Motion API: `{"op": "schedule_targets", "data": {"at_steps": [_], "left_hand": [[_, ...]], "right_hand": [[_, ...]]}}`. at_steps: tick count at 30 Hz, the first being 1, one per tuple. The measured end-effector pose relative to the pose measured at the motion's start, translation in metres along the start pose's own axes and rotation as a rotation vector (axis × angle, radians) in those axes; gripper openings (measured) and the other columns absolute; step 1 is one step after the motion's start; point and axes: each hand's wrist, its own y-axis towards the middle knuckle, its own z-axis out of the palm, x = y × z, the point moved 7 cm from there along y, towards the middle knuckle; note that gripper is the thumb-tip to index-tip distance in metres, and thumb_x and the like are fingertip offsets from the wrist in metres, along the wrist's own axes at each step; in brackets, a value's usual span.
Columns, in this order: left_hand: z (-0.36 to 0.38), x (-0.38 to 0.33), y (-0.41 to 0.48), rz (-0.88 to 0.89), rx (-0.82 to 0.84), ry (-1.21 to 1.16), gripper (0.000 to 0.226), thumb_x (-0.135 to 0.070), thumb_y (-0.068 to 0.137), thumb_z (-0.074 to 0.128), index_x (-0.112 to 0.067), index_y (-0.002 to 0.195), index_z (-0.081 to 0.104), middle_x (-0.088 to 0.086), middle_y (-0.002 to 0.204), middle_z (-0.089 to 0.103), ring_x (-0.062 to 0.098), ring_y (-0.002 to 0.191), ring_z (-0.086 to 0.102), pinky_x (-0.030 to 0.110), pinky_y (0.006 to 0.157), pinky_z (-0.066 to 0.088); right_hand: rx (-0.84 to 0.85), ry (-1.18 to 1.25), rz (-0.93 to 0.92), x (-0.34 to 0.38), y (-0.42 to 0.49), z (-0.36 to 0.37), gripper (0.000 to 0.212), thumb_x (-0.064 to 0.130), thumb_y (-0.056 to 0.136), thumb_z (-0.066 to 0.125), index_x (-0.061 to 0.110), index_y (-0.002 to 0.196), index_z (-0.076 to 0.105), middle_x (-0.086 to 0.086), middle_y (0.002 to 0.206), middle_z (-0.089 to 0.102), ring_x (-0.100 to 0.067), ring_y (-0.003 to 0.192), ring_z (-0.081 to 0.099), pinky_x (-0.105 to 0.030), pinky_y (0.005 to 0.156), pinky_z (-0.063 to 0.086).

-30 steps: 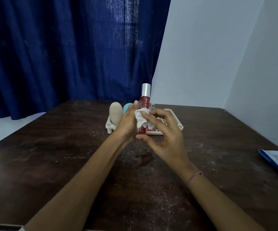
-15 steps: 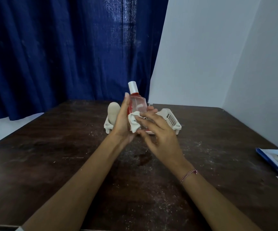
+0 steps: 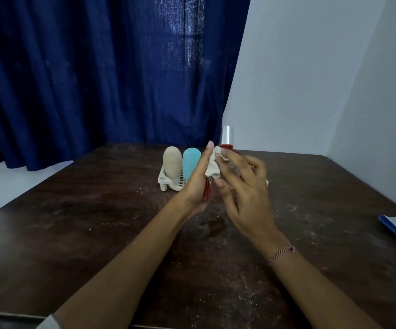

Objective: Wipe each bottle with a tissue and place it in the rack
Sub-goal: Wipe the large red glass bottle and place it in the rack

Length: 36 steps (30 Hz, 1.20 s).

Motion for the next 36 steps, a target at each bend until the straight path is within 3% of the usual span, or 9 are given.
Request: {"op": "schedule_targets", "data": {"at_steps": [8, 13, 18, 23, 25, 29, 32, 34, 36], "left_hand": [[-0.009, -0.009, 0.002, 0.068, -0.086, 0.016, 0.066, -0.067, 0.077, 0.045, -0.017, 0.115, 0.065, 0.010, 0.118, 0.066, 0.027, 0.114, 0.061, 0.050, 0.102, 0.043], [-0.006, -0.009, 0.001, 0.039, -0.044, 0.063, 0.051, -0.059, 0.082, 0.039, -0.021, 0.100, 0.069, 0.002, 0.099, 0.073, 0.017, 0.097, 0.068, 0.035, 0.086, 0.054], [-0.004, -0.007, -0.001, 0.050, -0.063, 0.161, 0.043, -0.055, 0.084, 0.043, -0.022, 0.098, 0.067, 0.002, 0.096, 0.072, 0.017, 0.099, 0.064, 0.038, 0.098, 0.045], [-0.005, -0.009, -0.003, 0.063, -0.077, 0.204, 0.046, -0.060, 0.079, 0.043, -0.027, 0.101, 0.067, 0.007, 0.108, 0.070, 0.024, 0.108, 0.063, 0.043, 0.101, 0.045], [-0.006, -0.012, -0.005, 0.056, -0.111, 0.214, 0.046, -0.061, 0.077, 0.042, -0.028, 0.099, 0.065, 0.002, 0.103, 0.071, 0.022, 0.105, 0.064, 0.040, 0.100, 0.045], [-0.008, -0.010, -0.005, 0.027, -0.151, 0.239, 0.040, -0.058, 0.087, 0.037, -0.030, 0.101, 0.062, -0.003, 0.102, 0.068, 0.018, 0.105, 0.063, 0.039, 0.099, 0.045], [-0.014, -0.009, -0.002, 0.040, -0.176, 0.171, 0.053, -0.062, 0.087, 0.037, -0.021, 0.106, 0.066, 0.005, 0.107, 0.070, 0.024, 0.106, 0.064, 0.043, 0.100, 0.045], [-0.017, -0.014, -0.003, 0.071, -0.212, 0.120, 0.057, -0.060, 0.090, 0.035, -0.014, 0.103, 0.066, 0.006, 0.097, 0.073, 0.022, 0.095, 0.067, 0.040, 0.093, 0.050], [-0.023, -0.018, -0.003, 0.121, -0.260, 0.062, 0.053, -0.054, 0.095, 0.032, -0.012, 0.094, 0.064, 0.003, 0.078, 0.073, 0.017, 0.077, 0.069, 0.032, 0.079, 0.055]], "right_hand": [[-0.152, 0.041, 0.166, -0.040, -0.001, -0.015, 0.034, 0.022, 0.095, 0.042, 0.003, 0.117, 0.061, -0.006, 0.118, 0.062, -0.011, 0.110, 0.043, -0.013, 0.093, 0.036], [-0.151, 0.082, 0.157, -0.034, -0.001, -0.013, 0.032, 0.019, 0.094, 0.046, 0.005, 0.119, 0.059, -0.007, 0.118, 0.058, -0.008, 0.111, 0.040, -0.012, 0.093, 0.038], [-0.062, 0.096, 0.012, -0.010, -0.001, -0.005, 0.033, 0.016, 0.094, 0.046, 0.008, 0.124, 0.056, -0.006, 0.124, 0.055, -0.007, 0.117, 0.038, -0.028, 0.096, 0.043], [-0.125, 0.149, 0.118, -0.025, -0.001, -0.012, 0.030, 0.012, 0.094, 0.049, 0.005, 0.123, 0.057, -0.007, 0.122, 0.056, -0.008, 0.116, 0.046, -0.028, 0.099, 0.044], [-0.161, 0.188, 0.198, -0.037, -0.002, -0.016, 0.029, 0.006, 0.092, 0.054, 0.003, 0.121, 0.058, -0.006, 0.120, 0.057, -0.010, 0.113, 0.051, -0.032, 0.096, 0.047], [-0.132, 0.182, 0.200, -0.039, -0.002, -0.013, 0.033, -0.001, 0.089, 0.057, 0.003, 0.122, 0.057, -0.001, 0.120, 0.053, -0.007, 0.113, 0.050, -0.029, 0.096, 0.048], [-0.092, 0.190, 0.211, -0.036, -0.004, -0.007, 0.033, 0.001, 0.088, 0.058, 0.006, 0.120, 0.059, 0.004, 0.116, 0.053, -0.007, 0.108, 0.052, -0.026, 0.093, 0.049], [-0.052, 0.182, 0.198, -0.033, -0.005, -0.004, 0.029, 0.002, 0.086, 0.061, 0.009, 0.115, 0.062, 0.002, 0.112, 0.059, -0.005, 0.103, 0.054, -0.024, 0.090, 0.050], [-0.029, 0.185, 0.170, -0.029, -0.005, -0.002, 0.024, 0.003, 0.086, 0.063, 0.009, 0.108, 0.065, 0.000, 0.107, 0.063, -0.009, 0.100, 0.058, -0.031, 0.086, 0.053]]}}
